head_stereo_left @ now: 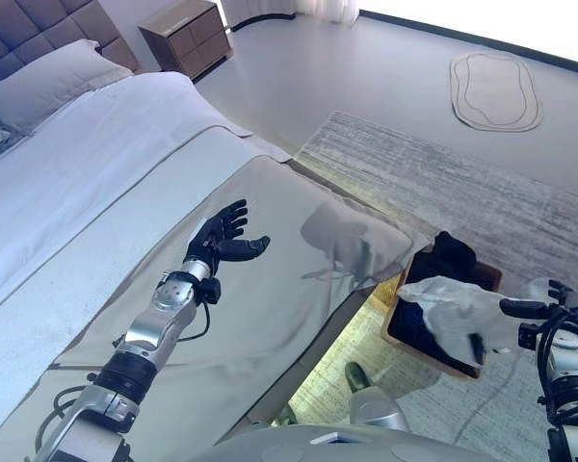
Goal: Pick up the clothes from the bed and place them into the basket
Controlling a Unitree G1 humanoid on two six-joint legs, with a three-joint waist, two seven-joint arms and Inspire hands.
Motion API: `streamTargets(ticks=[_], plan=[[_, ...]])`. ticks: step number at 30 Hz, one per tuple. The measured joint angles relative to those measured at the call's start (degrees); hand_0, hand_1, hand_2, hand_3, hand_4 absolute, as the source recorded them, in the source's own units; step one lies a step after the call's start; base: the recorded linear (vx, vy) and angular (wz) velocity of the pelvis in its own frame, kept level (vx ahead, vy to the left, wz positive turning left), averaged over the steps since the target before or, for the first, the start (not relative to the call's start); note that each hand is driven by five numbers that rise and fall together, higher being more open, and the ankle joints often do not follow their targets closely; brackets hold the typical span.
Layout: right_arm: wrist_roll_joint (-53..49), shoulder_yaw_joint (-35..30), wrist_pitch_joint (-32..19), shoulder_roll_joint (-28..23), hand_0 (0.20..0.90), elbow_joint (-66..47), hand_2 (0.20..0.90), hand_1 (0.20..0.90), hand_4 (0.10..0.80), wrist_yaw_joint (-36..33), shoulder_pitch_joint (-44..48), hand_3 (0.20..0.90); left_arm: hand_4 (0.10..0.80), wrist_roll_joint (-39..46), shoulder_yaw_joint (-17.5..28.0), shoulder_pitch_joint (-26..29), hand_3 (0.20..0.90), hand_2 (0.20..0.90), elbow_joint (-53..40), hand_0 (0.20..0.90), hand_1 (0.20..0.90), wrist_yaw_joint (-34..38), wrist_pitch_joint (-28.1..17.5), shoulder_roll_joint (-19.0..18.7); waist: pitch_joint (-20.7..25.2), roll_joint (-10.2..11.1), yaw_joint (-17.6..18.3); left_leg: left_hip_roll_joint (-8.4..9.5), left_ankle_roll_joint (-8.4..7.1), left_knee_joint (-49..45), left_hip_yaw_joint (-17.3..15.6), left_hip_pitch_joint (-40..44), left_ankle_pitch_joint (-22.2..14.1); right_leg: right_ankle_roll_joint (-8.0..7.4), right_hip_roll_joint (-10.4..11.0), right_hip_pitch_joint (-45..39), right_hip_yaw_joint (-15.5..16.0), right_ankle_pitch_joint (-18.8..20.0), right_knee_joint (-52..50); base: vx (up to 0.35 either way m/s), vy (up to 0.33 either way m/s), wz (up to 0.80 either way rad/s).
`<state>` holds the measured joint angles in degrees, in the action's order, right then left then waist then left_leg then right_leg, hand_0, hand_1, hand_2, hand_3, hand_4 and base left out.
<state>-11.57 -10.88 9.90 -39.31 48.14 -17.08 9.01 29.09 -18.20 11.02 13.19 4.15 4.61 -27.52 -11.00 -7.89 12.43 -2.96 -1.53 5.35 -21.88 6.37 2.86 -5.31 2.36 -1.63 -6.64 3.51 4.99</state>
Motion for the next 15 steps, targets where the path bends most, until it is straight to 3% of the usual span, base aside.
streamTargets(ticks=[15], plan=[[1.2,1.6,1.1,-0.2,0.9,-7.1,0.9,0.9,0.8,0.0,0.0,0.9,0.8,-1.0,0.5,-3.7,0.9,0.9,0.0,0.9,0.9,-0.1,0.2,1.0,-0.5,0.9,-2.8,0.05,0.07,-0.1,1.4,0.4,-0.1,0.07,0.1,-1.0,1.3,0.1,0.0,0.004,0.01,0.04]])
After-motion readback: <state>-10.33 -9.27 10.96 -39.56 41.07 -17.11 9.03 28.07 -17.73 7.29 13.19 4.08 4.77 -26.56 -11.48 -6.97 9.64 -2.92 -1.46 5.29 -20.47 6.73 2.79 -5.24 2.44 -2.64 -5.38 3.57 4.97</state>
